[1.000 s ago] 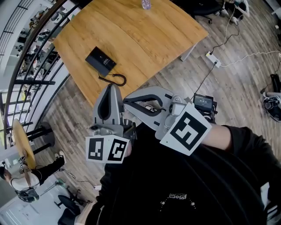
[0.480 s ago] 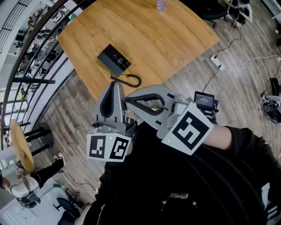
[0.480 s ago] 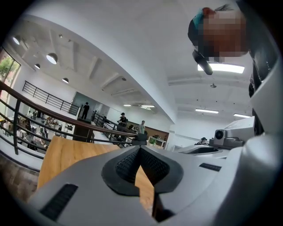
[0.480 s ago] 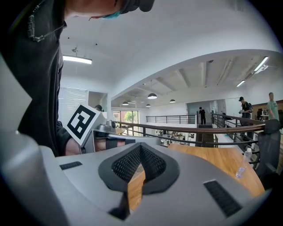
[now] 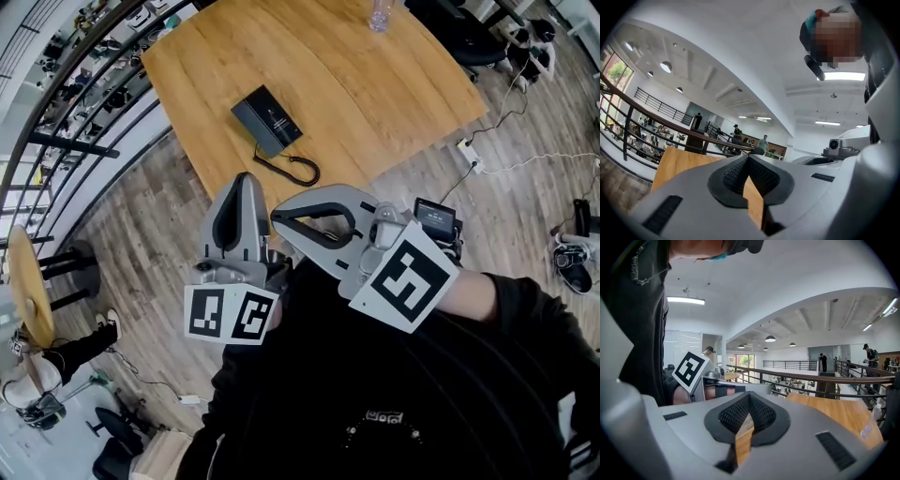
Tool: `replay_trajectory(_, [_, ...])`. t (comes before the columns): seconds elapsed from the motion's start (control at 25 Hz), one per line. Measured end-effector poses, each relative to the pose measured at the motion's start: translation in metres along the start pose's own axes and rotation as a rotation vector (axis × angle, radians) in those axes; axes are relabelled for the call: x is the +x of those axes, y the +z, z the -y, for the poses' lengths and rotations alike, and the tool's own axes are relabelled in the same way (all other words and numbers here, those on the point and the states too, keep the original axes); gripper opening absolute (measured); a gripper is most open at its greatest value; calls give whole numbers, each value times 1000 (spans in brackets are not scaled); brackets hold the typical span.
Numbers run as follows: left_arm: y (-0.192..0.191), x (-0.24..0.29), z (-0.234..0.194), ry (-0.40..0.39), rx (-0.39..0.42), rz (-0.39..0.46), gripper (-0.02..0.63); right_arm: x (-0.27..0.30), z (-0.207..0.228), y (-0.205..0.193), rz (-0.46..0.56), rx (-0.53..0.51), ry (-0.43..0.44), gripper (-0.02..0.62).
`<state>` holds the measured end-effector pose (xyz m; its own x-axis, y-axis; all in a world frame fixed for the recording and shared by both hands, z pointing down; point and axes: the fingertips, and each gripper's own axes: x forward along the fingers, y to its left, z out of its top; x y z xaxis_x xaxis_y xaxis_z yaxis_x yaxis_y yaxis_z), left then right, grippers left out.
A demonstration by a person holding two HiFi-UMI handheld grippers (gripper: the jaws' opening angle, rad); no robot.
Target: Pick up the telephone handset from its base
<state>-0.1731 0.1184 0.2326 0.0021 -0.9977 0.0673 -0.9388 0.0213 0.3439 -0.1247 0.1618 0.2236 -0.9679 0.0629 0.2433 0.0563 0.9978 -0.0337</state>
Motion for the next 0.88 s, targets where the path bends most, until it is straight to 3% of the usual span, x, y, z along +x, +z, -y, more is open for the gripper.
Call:
replay_trajectory(0.28, [-4, 5, -16, 44, -8, 5, 5, 13, 7, -3, -1, -9, 48, 17])
replay_trajectory(0.68, [9, 44, -27, 77, 8, 29, 5, 31, 52, 7, 9, -21, 125, 17])
replay_trajectory(0.88, [10, 57, -53, 145, -54, 19, 5, 48, 72, 10, 4, -14, 171, 17])
